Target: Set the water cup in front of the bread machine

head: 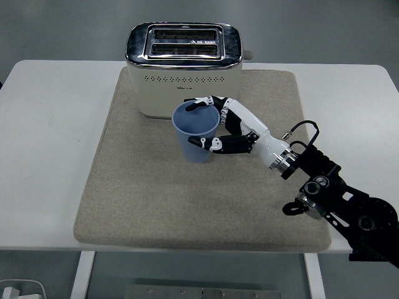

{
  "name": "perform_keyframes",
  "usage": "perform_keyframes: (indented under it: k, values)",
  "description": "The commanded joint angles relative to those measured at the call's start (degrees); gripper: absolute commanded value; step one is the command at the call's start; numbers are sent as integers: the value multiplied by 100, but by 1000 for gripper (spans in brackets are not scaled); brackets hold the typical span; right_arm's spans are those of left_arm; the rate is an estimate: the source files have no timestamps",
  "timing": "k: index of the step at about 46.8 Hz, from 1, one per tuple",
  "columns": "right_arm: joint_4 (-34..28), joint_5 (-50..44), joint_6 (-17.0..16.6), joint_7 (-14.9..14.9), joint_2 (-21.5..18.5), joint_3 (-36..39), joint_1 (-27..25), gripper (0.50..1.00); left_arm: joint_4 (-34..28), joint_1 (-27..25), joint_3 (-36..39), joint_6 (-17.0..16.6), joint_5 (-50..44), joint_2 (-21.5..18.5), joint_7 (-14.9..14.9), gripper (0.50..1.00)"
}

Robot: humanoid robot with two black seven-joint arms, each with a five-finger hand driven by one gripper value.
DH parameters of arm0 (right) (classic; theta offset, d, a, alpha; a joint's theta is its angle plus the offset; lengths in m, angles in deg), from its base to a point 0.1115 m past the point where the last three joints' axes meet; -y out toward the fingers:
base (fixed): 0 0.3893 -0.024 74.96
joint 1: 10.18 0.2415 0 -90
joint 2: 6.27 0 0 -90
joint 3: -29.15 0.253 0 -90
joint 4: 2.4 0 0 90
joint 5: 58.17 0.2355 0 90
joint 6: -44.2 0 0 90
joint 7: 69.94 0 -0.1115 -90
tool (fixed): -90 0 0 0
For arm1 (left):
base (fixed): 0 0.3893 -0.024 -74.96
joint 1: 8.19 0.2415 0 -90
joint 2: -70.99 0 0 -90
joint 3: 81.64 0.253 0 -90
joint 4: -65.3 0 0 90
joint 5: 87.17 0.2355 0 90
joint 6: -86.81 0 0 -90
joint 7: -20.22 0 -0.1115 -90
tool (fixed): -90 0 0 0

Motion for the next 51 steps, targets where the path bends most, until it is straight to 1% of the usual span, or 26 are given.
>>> perform_keyframes:
  k: [1, 5, 12, 20, 29, 37, 44, 51]
  values:
    - [-170, 0, 0, 1, -198, -37, 57, 676, 0, 1, 0, 0, 0, 0, -1, 1000]
    - [-302, 0, 18, 1, -365, -115, 145, 676, 0, 1, 0, 0, 0, 0, -1, 1000]
    - [-557, 0, 158, 1, -629, -327, 364, 678, 0, 1, 0, 0, 0, 0, -1, 1000]
    - [-847, 18, 167, 1, -919, -388, 567, 680, 0, 1, 0, 0, 0, 0, 0, 1000]
    - [-1128, 27, 167, 1, -928, -406, 698, 680, 0, 1, 0, 0, 0, 0, -1, 1000]
    - [-1242, 18, 176, 1, -928, -415, 672, 680, 0, 1, 0, 0, 0, 0, -1, 1000]
    - [-1295, 18, 325, 10, -928, -555, 672, 686, 0, 1, 0, 0, 0, 0, -1, 1000]
    - [-1357, 0, 334, 10, -928, -555, 655, 690, 0, 1, 0, 0, 0, 0, 0, 1000]
